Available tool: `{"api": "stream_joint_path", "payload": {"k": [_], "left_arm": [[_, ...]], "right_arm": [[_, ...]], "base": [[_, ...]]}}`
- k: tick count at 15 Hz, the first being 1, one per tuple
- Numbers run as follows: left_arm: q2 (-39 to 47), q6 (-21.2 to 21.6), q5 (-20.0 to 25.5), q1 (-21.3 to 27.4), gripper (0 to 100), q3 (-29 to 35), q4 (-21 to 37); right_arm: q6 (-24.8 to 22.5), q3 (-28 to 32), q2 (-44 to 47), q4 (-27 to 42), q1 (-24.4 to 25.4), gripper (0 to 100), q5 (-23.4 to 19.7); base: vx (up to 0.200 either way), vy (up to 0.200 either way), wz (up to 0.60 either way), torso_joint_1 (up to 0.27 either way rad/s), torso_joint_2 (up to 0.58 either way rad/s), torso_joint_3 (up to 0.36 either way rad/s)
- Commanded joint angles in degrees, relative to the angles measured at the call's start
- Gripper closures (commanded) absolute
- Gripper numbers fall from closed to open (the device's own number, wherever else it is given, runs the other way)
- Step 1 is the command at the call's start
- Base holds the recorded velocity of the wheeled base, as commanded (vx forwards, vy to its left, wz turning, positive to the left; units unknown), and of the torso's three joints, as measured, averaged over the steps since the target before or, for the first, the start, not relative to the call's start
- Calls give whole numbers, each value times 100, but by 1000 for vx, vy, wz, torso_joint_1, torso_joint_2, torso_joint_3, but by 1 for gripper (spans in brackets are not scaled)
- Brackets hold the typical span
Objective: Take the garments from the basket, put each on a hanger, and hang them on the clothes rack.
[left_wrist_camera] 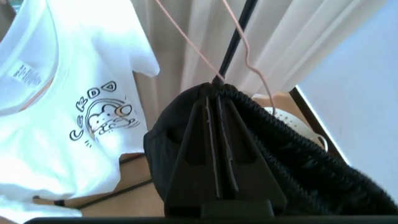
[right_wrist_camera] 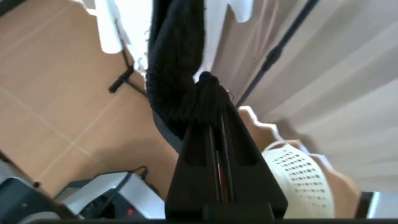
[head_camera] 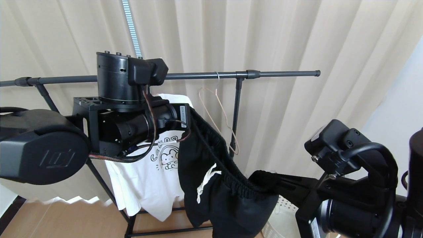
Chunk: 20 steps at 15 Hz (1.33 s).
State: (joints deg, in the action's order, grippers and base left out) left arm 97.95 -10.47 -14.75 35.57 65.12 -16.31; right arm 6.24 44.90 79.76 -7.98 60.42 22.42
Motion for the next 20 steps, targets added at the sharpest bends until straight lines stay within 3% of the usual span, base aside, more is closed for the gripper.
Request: {"api": "stream_joint_path", "payload": {"k": [1, 5, 9, 14, 20], "left_arm": [[303, 1, -2, 73, 100, 282, -4], [462, -8, 25, 152, 100, 493, -4], [488, -16, 34, 222, 100, 528, -12], [242, -8, -10, 161, 100, 352, -21], [-584, 203, -10, -112, 100, -544, 5]], "right_arm": [[510, 309, 452, -28, 330, 100, -1], [1415, 731, 822, -54, 541, 100, -1], [1547, 810, 857, -54, 533, 100, -1], [1336, 713, 558, 34, 418, 100, 35], [466, 379, 338, 25, -513, 100, 96]], "base": [[0, 0, 0, 0, 0, 0], [0, 0, 0, 0, 0, 0], [0, 0, 0, 0, 0, 0], [0, 0, 0, 0, 0, 0], [0, 0, 0, 0, 0, 0]]}}
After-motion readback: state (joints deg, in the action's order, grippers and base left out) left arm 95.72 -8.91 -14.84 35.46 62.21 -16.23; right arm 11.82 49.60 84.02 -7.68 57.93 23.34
